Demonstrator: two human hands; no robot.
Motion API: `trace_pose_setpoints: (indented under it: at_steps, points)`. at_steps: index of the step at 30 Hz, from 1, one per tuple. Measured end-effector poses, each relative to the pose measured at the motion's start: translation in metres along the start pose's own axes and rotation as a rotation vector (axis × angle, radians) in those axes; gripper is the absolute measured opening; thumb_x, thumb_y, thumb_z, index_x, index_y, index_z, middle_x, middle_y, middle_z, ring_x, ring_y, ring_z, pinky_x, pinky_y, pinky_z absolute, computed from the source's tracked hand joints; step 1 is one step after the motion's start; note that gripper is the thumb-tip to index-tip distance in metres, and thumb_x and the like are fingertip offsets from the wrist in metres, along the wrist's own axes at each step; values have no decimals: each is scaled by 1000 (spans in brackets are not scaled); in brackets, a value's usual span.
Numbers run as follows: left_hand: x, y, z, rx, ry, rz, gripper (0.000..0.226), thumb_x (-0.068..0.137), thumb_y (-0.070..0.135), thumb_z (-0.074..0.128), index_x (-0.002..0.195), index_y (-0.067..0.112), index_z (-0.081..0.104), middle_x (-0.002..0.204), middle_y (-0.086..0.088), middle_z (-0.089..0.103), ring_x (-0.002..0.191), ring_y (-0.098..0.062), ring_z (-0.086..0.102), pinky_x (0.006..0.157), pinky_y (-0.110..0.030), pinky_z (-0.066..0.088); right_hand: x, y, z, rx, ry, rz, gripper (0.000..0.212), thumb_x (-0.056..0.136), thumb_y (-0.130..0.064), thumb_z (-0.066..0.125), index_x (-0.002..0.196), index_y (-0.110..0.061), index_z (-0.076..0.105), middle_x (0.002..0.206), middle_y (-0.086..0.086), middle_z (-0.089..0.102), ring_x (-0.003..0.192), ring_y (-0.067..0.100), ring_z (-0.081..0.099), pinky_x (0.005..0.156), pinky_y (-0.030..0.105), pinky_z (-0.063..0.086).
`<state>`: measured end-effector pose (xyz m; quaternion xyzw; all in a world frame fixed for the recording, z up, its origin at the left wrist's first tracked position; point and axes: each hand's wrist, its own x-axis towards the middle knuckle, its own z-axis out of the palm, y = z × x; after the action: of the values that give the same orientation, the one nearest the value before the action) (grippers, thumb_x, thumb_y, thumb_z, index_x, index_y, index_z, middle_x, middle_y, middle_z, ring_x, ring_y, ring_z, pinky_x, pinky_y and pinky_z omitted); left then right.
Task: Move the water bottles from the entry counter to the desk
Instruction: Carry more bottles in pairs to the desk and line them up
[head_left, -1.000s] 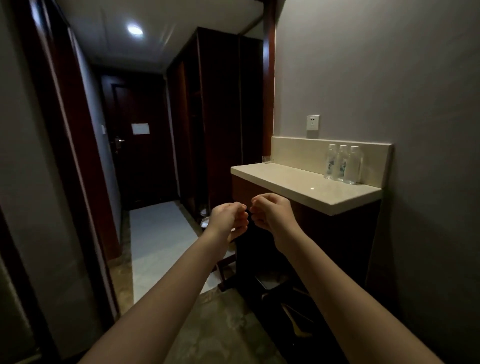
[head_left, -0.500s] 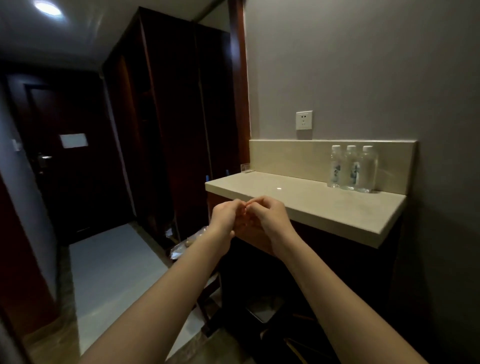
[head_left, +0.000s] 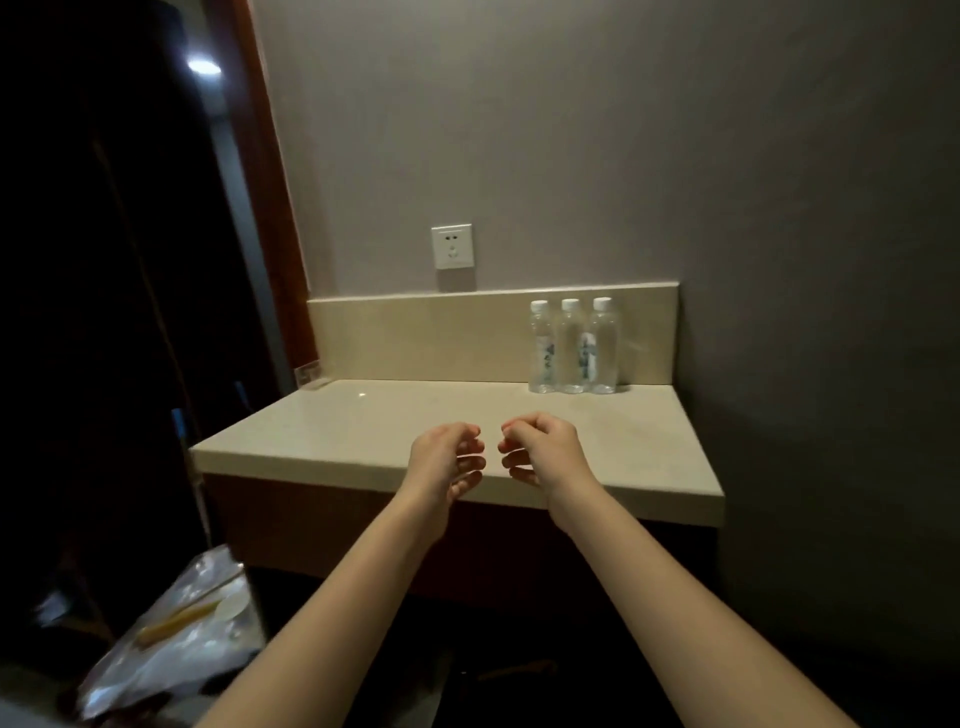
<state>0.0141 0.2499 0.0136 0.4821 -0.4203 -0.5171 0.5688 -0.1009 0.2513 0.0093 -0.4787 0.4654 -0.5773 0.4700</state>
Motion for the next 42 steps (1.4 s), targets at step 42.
trace_pose_setpoints:
  at_steps: [42]
  points:
    - [437,-5,159,73,-598,301,26,75,3,70,98,12,62,85,6,66,75,-3,59,59,-11,46,406,13,-58,-611,591,-278,51,76,-5,64,123,-15,48,129,4,52,115,17,46,89,19,33]
